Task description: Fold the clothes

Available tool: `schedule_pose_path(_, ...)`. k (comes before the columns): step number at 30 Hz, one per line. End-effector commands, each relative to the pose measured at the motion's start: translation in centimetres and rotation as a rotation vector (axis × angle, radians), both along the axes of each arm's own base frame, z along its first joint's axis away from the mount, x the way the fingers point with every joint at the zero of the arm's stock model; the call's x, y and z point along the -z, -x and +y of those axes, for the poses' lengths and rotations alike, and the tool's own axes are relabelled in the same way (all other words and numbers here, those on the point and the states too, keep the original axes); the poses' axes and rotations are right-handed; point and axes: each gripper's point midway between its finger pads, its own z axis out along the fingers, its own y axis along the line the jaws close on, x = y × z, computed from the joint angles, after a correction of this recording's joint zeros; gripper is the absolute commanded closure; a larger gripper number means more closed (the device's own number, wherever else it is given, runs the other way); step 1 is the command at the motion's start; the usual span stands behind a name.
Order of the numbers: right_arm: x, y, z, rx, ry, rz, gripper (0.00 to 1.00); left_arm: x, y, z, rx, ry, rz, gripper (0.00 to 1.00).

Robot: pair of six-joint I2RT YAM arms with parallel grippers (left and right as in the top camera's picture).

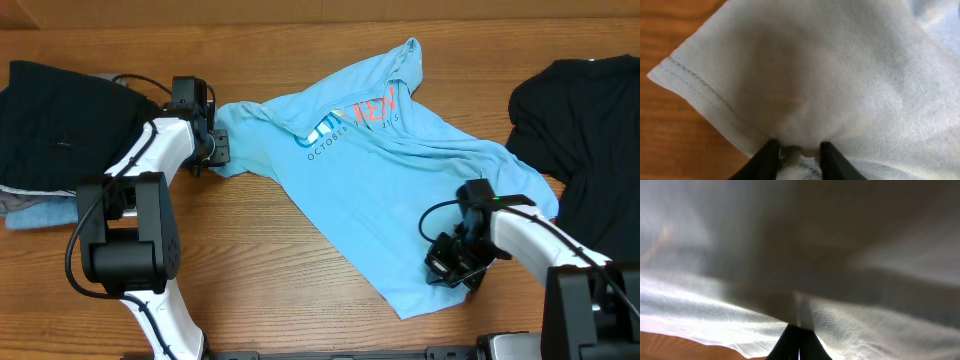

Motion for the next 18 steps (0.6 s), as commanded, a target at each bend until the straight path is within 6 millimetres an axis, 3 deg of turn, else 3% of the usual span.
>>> schedule_pose_path(1, 0.6, -0.1, -3.1, 0.039, 0.037, -0.007, 0.96, 5.1, 7.2, 0.7, -0.1, -0.03, 0.273, 0.73)
schedule_pose_path(4, 0.7, -1.3, -4.9, 0.134, 0.053, -0.04, 0.96, 4.9, 8.9, 0.6, -0.136, -0.028, 0.341, 0.76)
schedule_pose_path(8, 0.5, -3.1, -6.7, 0.219, 0.06, -0.096, 0.96, 4.5, 11.6, 0.4, -0.246, -0.027, 0.442, 0.89)
schedule_pose_path(14, -0.5, -5.4, -8.0, 0.25, 0.072, -0.16, 0.96, 3.6, 15.0, -1.2, -0.325, 0.039, 0.588, 0.9)
schedule_pose_path(18, -0.6, -5.9, -8.1, 0.228, 0.073, -0.185, 0.96, 4.0, 17.2, -1.5, -0.334, 0.047, 0.654, 0.89)
